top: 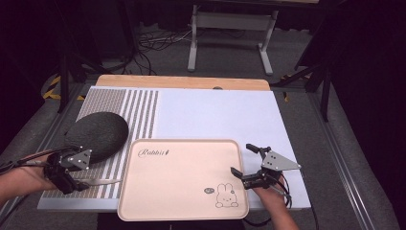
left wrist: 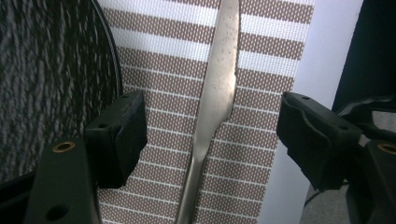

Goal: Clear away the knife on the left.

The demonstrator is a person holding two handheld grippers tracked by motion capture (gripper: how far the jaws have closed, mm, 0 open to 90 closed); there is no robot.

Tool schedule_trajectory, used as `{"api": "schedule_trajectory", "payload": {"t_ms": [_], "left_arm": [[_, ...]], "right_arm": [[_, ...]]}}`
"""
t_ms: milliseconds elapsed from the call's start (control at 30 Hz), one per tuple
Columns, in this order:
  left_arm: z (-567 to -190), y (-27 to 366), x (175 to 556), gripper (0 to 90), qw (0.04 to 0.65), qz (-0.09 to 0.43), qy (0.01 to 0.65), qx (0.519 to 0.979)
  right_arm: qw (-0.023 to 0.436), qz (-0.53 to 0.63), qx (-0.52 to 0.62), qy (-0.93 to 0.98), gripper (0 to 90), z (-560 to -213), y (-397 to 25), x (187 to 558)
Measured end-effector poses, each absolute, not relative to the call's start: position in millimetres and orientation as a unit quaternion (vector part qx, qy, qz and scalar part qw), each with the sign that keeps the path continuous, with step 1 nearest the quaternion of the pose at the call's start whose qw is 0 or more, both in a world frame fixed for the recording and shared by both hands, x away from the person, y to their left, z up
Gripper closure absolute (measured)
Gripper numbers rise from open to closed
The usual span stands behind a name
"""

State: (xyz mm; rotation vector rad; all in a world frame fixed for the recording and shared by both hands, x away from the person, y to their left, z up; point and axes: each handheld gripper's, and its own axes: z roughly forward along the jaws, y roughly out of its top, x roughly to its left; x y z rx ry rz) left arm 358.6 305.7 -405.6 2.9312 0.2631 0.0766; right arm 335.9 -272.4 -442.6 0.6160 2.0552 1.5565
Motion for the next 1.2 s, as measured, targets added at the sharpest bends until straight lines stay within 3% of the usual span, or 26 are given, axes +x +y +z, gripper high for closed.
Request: {"api": "schedule_trajectory", "payload": {"t_ms": [700, 800, 1000, 1167, 1200], "left_arm": [[-418.0, 317.9, 367.3, 34.7, 0.057, 0.014, 0.065, 0.996], [-421.1, 319.8, 367.9, 44.0, 0.05, 0.003, 0.056, 0.997], [-426.7, 321.2, 371.5, 53.3, 0.037, -0.009, 0.052, 0.998], [-428.0, 319.2, 370.9, 71.2, 0.023, -0.007, 0.045, 0.999], [-428.1, 318.7, 370.8, 71.2, 0.019, -0.005, 0.042, 0.999]], "right_arm": [[0.242, 0.573, 0.222, 0.751, 2.6, -442.2, -272.8, 335.4], [0.242, 0.572, 0.22, 0.753, 2.6, -442.3, -272.6, 335.3], [0.241, 0.572, 0.219, 0.753, 2.6, -442.6, -272.3, 335.6], [0.239, 0.573, 0.219, 0.753, 2.6, -442.5, -272.7, 335.6], [0.238, 0.574, 0.219, 0.753, 2.6, -442.6, -272.7, 335.7]]}}
